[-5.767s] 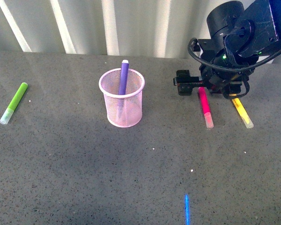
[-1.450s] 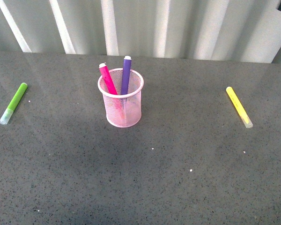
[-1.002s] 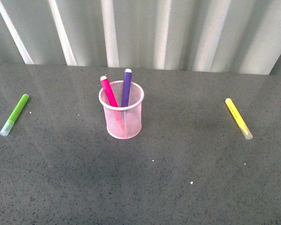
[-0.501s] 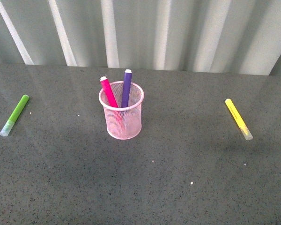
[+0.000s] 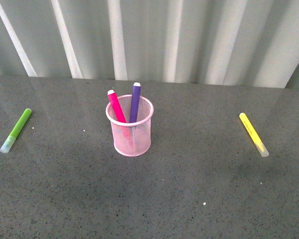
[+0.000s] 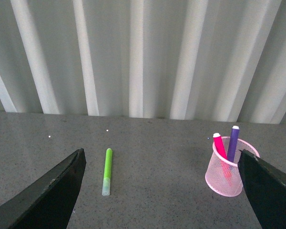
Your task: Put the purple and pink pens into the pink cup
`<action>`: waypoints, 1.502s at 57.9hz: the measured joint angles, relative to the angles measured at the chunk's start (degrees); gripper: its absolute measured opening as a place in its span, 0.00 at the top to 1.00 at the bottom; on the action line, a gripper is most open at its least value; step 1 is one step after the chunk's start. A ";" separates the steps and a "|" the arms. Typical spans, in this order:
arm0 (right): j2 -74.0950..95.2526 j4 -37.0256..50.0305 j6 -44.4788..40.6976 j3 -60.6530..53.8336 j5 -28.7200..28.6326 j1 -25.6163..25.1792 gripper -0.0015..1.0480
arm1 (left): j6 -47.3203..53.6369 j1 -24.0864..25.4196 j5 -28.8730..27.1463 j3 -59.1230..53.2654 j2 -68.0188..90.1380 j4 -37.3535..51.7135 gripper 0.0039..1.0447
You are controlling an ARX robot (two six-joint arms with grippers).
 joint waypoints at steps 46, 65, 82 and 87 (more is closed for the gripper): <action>-19.32 -19.10 0.04 0.04 0.02 0.00 0.97 | 0.00 0.00 0.02 0.00 0.00 0.00 0.06; -27.19 -27.10 0.44 0.02 0.02 0.00 0.97 | 0.00 0.00 0.00 0.00 -0.07 0.00 0.06; -27.19 -27.12 0.44 0.02 0.02 0.00 0.53 | -0.02 0.00 0.00 0.00 -0.07 0.00 0.06; -27.19 -27.15 0.44 0.02 0.04 0.00 0.33 | 0.00 0.00 0.02 0.00 -0.07 0.00 0.06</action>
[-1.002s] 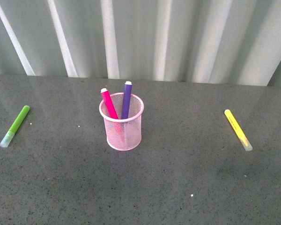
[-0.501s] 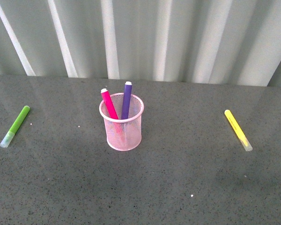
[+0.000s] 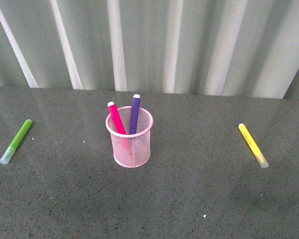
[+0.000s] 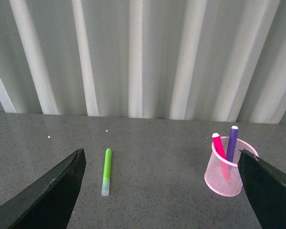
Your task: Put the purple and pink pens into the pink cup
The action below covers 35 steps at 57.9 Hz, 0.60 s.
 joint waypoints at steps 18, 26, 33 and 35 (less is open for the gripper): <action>0.00 0.00 0.04 0.00 -0.02 0.00 0.07 | 0.00 0.00 0.00 0.00 0.00 0.00 0.06; 0.00 0.00 0.04 0.00 -0.02 0.00 0.07 | -0.02 0.00 -0.02 0.00 0.00 0.00 0.06; 0.00 0.00 0.04 0.00 0.00 0.00 0.07 | 0.00 0.00 0.00 0.00 0.00 0.00 0.06; 0.00 0.00 0.04 0.00 0.00 0.00 0.07 | 0.00 0.00 0.00 0.00 0.00 0.00 0.06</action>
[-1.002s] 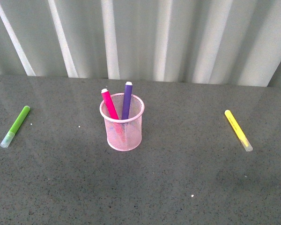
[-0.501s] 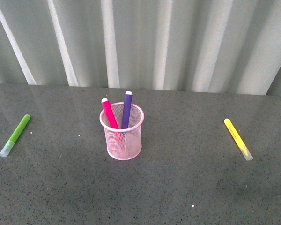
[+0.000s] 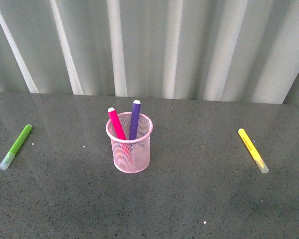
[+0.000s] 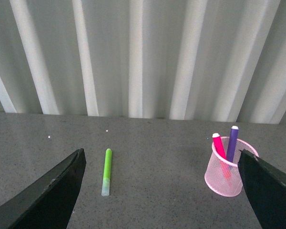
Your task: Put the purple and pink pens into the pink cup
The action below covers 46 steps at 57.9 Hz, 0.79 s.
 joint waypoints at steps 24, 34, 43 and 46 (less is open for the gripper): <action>0.00 0.00 0.00 0.00 -0.02 0.00 0.07 | -0.02 0.00 0.00 0.00 0.00 0.00 0.06; 0.00 0.00 0.00 0.00 0.00 0.00 0.07 | 0.00 0.00 0.00 0.00 0.00 0.00 0.06; 0.00 0.00 0.00 0.00 -0.02 0.00 0.07 | 0.00 0.00 -0.02 0.00 0.00 0.00 0.06; 0.00 0.00 0.00 0.00 -0.02 0.00 0.07 | -0.02 0.00 -0.02 0.00 0.00 0.00 0.06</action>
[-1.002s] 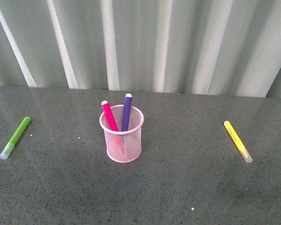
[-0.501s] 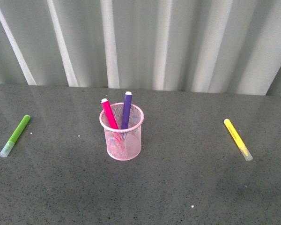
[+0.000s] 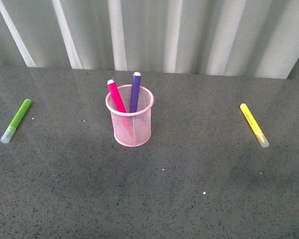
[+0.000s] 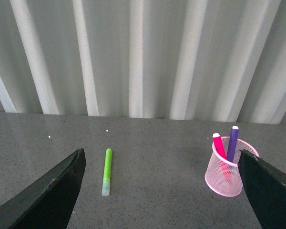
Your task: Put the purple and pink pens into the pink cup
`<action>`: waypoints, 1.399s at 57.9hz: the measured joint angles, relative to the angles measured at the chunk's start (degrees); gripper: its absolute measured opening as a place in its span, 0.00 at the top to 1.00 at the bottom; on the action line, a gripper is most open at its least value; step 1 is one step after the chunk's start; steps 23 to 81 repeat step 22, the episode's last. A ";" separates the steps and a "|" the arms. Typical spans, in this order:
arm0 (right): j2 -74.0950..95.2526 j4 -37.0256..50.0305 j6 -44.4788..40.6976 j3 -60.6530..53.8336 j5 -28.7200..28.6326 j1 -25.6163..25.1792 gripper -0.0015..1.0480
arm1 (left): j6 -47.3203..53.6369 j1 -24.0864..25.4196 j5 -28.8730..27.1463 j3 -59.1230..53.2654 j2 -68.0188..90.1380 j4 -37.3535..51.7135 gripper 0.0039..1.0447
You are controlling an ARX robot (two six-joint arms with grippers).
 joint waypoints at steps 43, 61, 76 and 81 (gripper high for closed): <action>0.00 0.00 0.00 0.00 0.02 0.00 0.07 | 0.02 0.00 0.02 0.00 0.00 0.00 0.06; 0.00 0.00 0.00 0.00 0.02 0.00 0.07 | 0.02 0.00 0.02 0.00 0.00 0.00 0.06; 0.00 0.00 0.00 0.00 0.02 0.00 0.07 | 0.02 0.00 0.02 0.00 0.00 0.00 0.06; 0.00 0.00 0.00 0.00 0.02 0.00 0.07 | 0.02 0.00 0.02 0.00 0.00 0.00 0.06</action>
